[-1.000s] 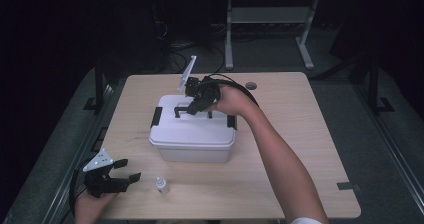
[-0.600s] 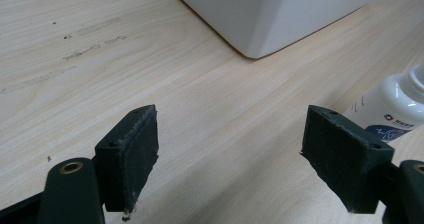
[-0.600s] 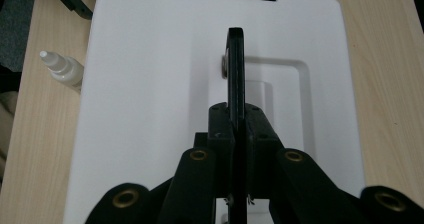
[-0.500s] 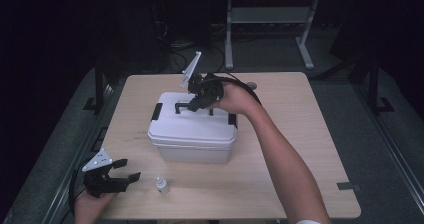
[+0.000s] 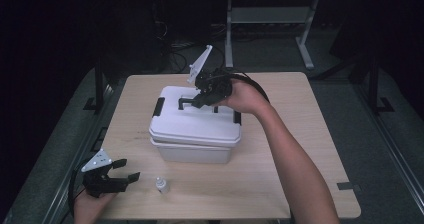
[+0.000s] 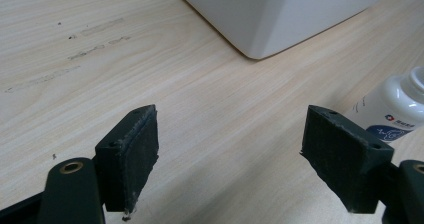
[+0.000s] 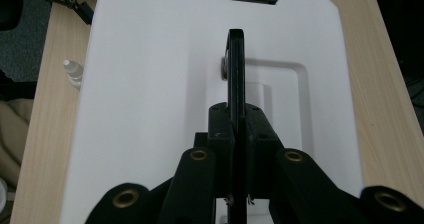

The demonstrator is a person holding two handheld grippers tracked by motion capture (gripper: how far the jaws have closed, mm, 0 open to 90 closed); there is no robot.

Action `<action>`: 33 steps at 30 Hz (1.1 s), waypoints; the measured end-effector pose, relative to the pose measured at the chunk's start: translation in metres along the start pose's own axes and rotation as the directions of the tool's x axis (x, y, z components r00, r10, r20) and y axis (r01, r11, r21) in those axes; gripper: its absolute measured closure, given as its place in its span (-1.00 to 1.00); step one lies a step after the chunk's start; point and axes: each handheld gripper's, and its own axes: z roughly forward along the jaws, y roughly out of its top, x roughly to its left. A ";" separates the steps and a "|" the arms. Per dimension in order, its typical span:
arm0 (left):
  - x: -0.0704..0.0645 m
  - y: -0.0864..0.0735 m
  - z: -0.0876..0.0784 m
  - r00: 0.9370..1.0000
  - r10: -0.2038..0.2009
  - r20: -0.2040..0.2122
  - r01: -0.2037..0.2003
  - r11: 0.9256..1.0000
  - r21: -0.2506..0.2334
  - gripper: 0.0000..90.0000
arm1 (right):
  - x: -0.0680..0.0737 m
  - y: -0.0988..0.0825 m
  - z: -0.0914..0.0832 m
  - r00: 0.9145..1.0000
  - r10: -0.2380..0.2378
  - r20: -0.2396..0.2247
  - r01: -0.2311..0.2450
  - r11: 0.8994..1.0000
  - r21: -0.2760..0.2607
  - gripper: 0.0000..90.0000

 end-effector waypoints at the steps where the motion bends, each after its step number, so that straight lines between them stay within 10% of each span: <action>1: 0.000 0.000 -0.001 1.000 -0.002 -0.002 0.002 1.000 -0.001 -0.50 | 0.001 -0.001 -0.003 1.000 0.001 0.003 -0.001 1.000 -0.002 0.86; 33: -0.001 0.001 0.001 1.000 0.002 -0.022 -0.002 1.000 0.013 -0.50 | 0.032 -0.057 -0.066 0.996 0.047 0.071 -0.046 0.999 -0.022 0.86</action>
